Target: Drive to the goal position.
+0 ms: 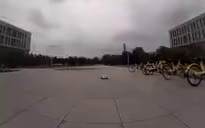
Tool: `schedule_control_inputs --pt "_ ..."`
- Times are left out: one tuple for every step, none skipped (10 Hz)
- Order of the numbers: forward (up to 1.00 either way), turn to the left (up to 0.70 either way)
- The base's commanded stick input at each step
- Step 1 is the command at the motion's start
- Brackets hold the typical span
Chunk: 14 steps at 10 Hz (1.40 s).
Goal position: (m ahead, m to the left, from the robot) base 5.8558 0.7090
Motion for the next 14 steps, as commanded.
schedule_control_inputs --pt "1.00 0.00" --pt "1.00 0.00" --pt "1.00 0.00" --pt "1.00 0.00" --pt "1.00 0.00" --pt "1.00 0.00" --pt "1.00 0.00" --pt "1.00 0.00" --pt "1.00 0.00" --pt "1.00 0.00" --pt "1.00 0.17" --pt "1.00 0.09" --pt "1.00 0.00" --pt "1.00 0.00"
